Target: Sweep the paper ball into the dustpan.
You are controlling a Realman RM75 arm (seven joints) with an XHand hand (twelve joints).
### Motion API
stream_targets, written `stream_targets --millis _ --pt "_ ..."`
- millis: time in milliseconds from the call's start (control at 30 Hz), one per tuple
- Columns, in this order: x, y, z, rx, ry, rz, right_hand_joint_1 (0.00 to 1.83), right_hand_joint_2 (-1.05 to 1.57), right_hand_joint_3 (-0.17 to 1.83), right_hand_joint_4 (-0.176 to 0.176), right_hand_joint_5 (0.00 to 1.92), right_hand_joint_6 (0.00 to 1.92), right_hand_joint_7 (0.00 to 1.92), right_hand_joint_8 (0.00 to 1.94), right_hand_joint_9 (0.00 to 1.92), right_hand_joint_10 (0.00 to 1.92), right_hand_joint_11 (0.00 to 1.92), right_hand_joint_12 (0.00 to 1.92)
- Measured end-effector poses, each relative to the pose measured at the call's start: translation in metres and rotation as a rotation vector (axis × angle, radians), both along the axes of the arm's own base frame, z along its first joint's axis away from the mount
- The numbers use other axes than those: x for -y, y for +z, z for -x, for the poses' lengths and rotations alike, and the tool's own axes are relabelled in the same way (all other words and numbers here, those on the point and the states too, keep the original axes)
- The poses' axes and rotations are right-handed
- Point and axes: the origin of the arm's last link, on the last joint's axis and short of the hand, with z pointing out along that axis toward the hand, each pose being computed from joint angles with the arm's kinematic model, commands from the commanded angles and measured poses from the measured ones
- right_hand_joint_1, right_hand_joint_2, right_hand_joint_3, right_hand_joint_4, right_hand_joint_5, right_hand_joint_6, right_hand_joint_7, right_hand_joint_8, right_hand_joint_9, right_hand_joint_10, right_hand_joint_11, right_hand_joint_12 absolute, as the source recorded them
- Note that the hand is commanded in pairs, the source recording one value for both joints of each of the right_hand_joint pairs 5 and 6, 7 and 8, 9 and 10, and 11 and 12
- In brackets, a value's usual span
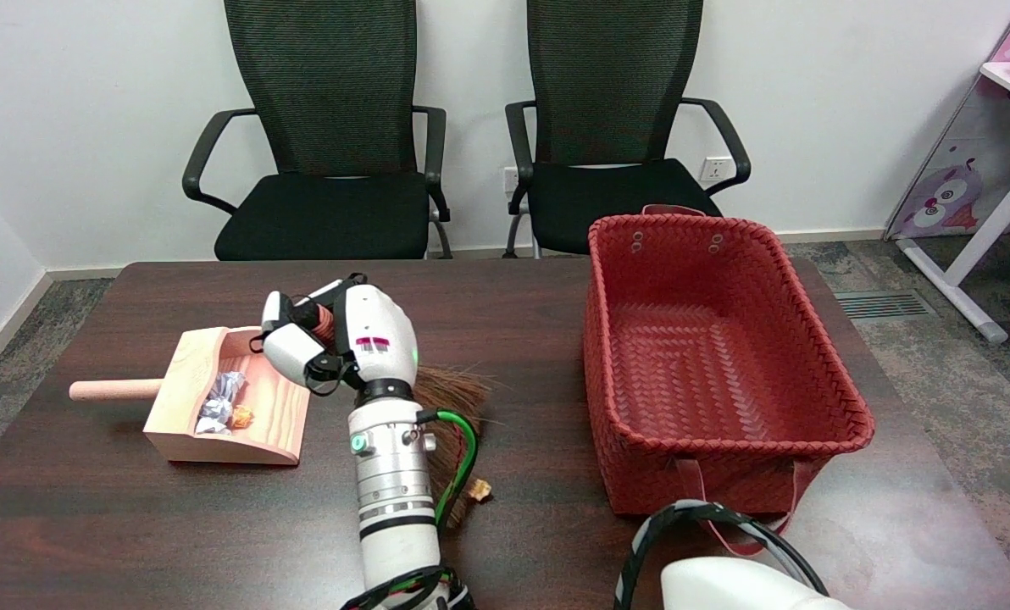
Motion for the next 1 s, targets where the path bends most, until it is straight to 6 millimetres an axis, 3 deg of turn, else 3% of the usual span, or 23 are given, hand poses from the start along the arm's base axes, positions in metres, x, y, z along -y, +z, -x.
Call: stream_targets --millis 467,533,667,700,733,1000 --pt "-0.001 0.007 -0.015 0.017 0.022 0.023 0.83 1.57 1.83 0.176 1.92 1.92 1.92 1.92 1.92 1.92 1.92 1.92" --pt "0.001 0.008 -0.016 0.035 0.03 0.014 0.8 1.57 1.83 0.064 1.92 1.92 1.92 1.92 1.92 1.92 1.92 1.92" --pt "0.006 0.011 -0.018 0.09 0.049 -0.012 0.8 1.57 1.83 0.067 1.92 1.92 1.92 1.92 1.92 1.92 1.92 1.92" --pt "0.008 0.013 -0.018 0.107 0.055 -0.02 0.8 1.57 1.83 0.083 1.92 1.92 1.92 1.92 1.92 1.92 1.92 1.92" --pt "0.009 0.014 -0.018 0.121 0.06 -0.026 0.83 1.57 1.83 0.176 1.92 1.92 1.92 1.92 1.92 1.92 1.92 1.92" --pt "0.017 0.024 -0.021 0.182 0.103 -0.05 0.88 1.57 1.83 0.176 1.92 1.92 1.92 1.92 1.92 1.92 1.92 1.92"
